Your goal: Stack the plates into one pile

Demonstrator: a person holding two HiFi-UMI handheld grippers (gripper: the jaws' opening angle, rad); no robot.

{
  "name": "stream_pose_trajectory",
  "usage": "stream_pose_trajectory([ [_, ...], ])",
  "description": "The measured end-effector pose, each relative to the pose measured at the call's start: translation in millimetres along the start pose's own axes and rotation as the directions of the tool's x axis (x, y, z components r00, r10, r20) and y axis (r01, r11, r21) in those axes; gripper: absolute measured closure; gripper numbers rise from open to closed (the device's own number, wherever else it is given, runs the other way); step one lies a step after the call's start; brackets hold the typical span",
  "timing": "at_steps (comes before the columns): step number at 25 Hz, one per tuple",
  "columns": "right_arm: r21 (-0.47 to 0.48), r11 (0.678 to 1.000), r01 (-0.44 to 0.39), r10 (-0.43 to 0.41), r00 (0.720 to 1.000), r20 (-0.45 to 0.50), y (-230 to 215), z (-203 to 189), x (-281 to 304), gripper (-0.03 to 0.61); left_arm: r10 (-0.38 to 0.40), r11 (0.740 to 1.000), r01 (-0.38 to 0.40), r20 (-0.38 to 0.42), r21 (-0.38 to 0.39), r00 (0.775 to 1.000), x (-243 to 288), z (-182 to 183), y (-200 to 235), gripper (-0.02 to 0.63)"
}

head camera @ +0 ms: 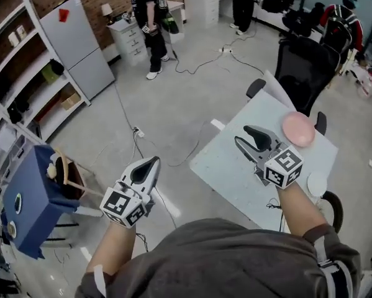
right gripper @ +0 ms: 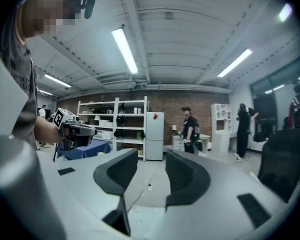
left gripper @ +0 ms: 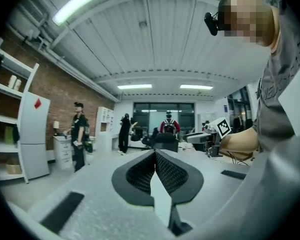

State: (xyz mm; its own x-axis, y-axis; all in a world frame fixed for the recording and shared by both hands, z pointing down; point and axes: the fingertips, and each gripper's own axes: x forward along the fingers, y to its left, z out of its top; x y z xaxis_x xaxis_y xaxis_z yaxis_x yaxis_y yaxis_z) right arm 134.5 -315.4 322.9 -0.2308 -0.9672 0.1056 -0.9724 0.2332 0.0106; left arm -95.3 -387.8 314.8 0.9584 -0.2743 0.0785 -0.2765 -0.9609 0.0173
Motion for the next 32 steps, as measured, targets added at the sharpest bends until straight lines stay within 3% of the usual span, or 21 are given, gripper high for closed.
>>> stream_pose_trajectory([
  [3,0.042,0.984,0.175,-0.174,0.985,-0.017,-55.5,-24.6,-72.6,0.411,-0.178,0.984,0.179,-0.015,0.013,0.984,75.7,-5.1,-47.9,0.609],
  [6,0.087,0.938,0.336,-0.333,0.942,-0.046,-104.2,-54.4,-151.0,0.411,-0.335,0.942,0.336,-0.027,0.023,0.942,144.8,-12.4,-107.8,0.609],
  [8,0.125,0.887,0.444,-0.437,0.896,-0.076,-130.1,-78.1,-209.0,0.411,-0.440,0.897,0.441,-0.041,0.019,0.897,186.8,-19.6,-154.3,0.609],
  [11,0.192,0.784,0.591,-0.576,0.807,-0.132,-160.8,-118.3,-299.3,0.411,-0.583,0.811,0.585,-0.066,0.012,0.810,241.1,-35.0,-228.6,0.609],
  [14,0.240,0.686,0.687,-0.663,0.726,-0.184,-194.5,-159.5,-377.4,0.413,-0.670,0.742,0.671,-0.077,-0.011,0.739,286.9,-53.8,-297.2,0.609],
  [20,0.280,0.500,0.819,-0.751,0.571,-0.330,-233.0,-258.3,-500.2,0.418,-0.791,0.601,0.798,-0.166,-0.037,0.589,347.3,-113.0,-414.1,0.609],
  [23,0.314,0.420,0.851,-0.754,0.520,-0.401,-244.2,-310.9,-536.7,0.420,-0.828,0.533,0.845,-0.222,-0.031,0.514,361.0,-141.2,-458.0,0.609],
  [27,0.373,0.327,0.868,-0.736,0.481,-0.475,-252.3,-375.9,-560.9,0.423,-0.860,0.463,0.885,-0.265,-0.044,0.437,372.9,-171.4,-499.3,0.609],
  [32,0.411,0.272,0.870,-0.699,0.472,-0.538,-262.4,-437.4,-569.9,0.423,-0.872,0.422,0.904,-0.300,-0.063,0.386,386.6,-203.0,-534.8,0.609],
])
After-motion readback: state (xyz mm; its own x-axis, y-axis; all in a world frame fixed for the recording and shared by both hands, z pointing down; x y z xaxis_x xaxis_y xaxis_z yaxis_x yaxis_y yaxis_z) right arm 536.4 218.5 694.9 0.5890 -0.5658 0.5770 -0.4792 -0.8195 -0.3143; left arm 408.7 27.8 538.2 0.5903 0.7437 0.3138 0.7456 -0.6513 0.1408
